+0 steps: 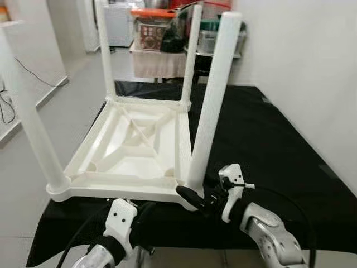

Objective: Building children table

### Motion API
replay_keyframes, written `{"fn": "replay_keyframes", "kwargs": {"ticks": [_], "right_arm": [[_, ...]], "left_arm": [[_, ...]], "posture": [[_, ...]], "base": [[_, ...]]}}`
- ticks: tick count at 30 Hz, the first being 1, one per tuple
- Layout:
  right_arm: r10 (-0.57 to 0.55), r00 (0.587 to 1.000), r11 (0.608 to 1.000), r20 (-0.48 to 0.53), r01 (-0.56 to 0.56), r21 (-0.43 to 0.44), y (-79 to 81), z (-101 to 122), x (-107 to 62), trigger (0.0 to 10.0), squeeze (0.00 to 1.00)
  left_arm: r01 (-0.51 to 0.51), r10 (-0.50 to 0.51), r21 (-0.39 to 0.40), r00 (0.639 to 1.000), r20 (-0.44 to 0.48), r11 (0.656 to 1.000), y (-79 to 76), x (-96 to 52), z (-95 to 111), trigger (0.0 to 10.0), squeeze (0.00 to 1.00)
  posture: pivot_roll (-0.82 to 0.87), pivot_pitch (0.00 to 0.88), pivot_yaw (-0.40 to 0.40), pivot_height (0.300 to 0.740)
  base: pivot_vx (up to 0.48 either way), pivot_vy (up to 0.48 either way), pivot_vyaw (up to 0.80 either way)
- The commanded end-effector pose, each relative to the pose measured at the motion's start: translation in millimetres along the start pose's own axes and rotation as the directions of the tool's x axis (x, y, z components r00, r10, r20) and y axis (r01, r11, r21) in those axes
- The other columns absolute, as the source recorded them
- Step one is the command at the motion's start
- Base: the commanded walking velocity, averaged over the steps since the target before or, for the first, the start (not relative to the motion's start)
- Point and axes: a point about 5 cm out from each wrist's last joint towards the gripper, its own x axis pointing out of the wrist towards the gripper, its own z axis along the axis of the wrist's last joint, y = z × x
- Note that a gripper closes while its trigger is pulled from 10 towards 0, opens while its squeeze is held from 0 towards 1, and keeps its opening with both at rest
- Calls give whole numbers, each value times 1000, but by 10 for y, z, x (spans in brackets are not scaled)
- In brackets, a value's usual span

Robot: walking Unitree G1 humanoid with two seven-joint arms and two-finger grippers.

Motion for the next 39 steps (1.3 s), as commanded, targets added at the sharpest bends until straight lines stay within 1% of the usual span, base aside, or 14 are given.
{"fn": "replay_keyframes", "kwargs": {"ticks": [1, 3, 7, 12, 13, 15, 18, 20, 23, 24, 26, 31, 33, 39], "right_arm": [[9, 1000, 1000, 14, -8, -19, -15, 37, -21, 10000, 0], [5, 1000, 1000, 13, -4, -25, -38, 43, -31, 10000, 0], [-40, 999, 998, 20, 41, -54, -184, 119, -91, 10000, 0], [-47, 998, 997, 38, 50, -66, -262, 207, -125, 10000, 0], [9, 999, 995, 52, -4, -95, -284, 305, -100, 10000, 0], [37, 998, 994, 55, -31, -104, -278, 334, -83, 10000, 0], [188, 981, 974, 46, -180, -141, -219, 436, 14, 10000, 0], [188, 981, 974, 46, -180, -141, -219, 436, 14, 10000, 0], [341, 940, 925, 0, -336, -180, -198, 549, 125, 10000, 0], [341, 940, 925, 0, -336, -180, -198, 549, 125, 10000, 0], [392, 919, 898, -32, -390, -204, -214, 611, 204, 10000, 0], [437, 898, 875, -53, -438, -209, -215, 658, 266, 10000, 0], [492, 865, 841, -95, -500, -205, -188, 658, 400, 10000, 0], [474, 872, 845, -119, -489, -218, -172, 598, 510, 10000, 0]], "left_arm": [[13, -13, -9, 1000, -6, 1000, -14, 6, -7, 10000, 0], [13, -13, -8, 1000, -7, 1000, -13, 7, -7, 10000, 0], [9, -9, -6, 1000, -7, 1000, -11, 6, -7, 10000, 0], [11, -11, -7, 1000, -7, 1000, -11, 4, -9, 10000, 0], [19, -19, -10, 1000, -10, 1000, -13, 3, -12, 10000, 0], [21, -22, -10, 1000, -10, 1000, -13, 3, -13, 10000, 0], [25, -25, -9, 1000, -11, 1000, -18, 2, -10, 10000, 0], [25, -25, -9, 1000, -11, 1000, -18, 2, -10, 10000, 0], [22, -22, -7, 1000, -11, 1000, -26, 0, -9, 10000, 0], [22, -22, -7, 1000, -11, 1000, -26, 0, -9, 10000, 0], [18, -18, -6, 1000, -10, 1000, -33, -6, -9, 10000, 0], [15, -15, -5, 1000, -11, 1000, -35, -11, -15, 10000, 0], [12, -12, -3, 1000, -15, 1000, -32, -21, -31, 10000, 0], [11, -11, -3, 1000, -17, 1000, -35, -24, -38, 10000, 0]], "posture": [[-5, 0, -56, 740], [0, 0, -57, 740], [-1, 0, -56, 740], [-3, 0, -52, 740], [-3, 0, -52, 740], [-3, 0, -52, 740], [10, 0, -52, 740], [10, 0, -52, 740], [22, 0, -60, 740], [22, 0, -60, 740], [35, 0, -70, 740], [39, 0, -72, 740], [47, 0, -77, 740], [49, 0, -79, 740]], "base": [[0, 0, 0], [0, 0, 0], [0, 0, 0], [0, 0, 0], [0, 0, 0], [0, 0, 0], [0, 0, 0], [0, 0, 0], [0, 0, 0], [0, 0, 0], [0, 0, 0], [0, 0, 0], [0, 0, 0], [0, 0, 0]]}}
